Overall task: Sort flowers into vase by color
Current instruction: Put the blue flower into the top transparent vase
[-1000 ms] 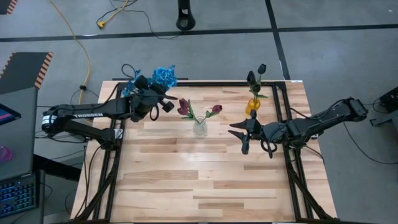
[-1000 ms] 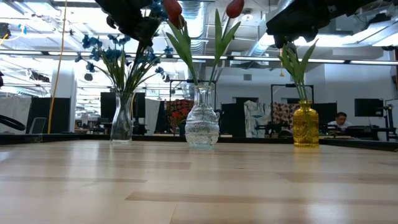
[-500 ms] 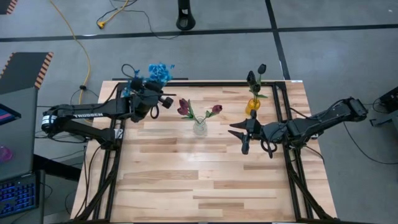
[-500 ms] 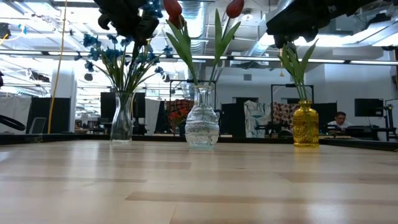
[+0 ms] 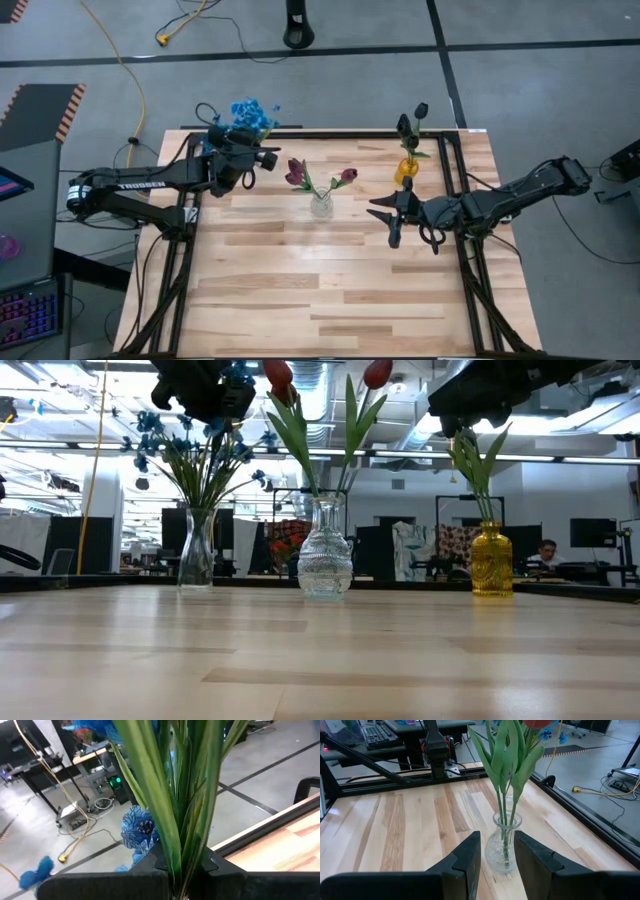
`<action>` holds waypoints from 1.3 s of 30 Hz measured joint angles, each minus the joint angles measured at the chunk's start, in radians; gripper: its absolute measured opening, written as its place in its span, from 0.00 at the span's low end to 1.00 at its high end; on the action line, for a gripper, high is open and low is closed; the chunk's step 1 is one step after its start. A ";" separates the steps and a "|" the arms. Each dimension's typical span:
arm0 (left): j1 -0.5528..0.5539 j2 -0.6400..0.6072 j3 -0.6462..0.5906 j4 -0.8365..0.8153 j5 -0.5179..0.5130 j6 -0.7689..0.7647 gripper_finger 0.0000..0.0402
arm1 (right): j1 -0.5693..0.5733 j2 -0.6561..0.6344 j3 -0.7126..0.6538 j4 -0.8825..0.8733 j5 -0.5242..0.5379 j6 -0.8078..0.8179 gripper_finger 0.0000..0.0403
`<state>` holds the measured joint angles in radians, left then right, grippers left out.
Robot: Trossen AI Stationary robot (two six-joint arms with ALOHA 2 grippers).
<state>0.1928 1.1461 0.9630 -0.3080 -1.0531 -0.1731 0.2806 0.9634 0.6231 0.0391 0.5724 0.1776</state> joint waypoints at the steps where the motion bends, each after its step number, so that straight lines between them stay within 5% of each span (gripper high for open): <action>1: 0.000 0.000 0.000 -0.007 0.000 -0.017 0.02 | 0.000 0.000 0.000 0.000 0.000 0.000 0.36; 12: 0.001 0.000 0.000 -0.181 -0.002 -0.232 0.03 | 0.000 0.000 0.000 0.000 0.000 0.000 0.36; 29: 0.038 0.001 0.000 -0.226 0.080 -0.337 0.03 | 0.000 0.000 0.000 0.001 0.000 0.000 0.36; 39: 0.046 0.001 0.000 -0.256 0.102 -0.324 0.22 | 0.000 0.000 0.000 0.001 0.000 0.000 0.36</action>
<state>0.2386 1.1473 0.9634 -0.5644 -0.9515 -0.4975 0.2804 0.9634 0.6231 0.0402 0.5724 0.1775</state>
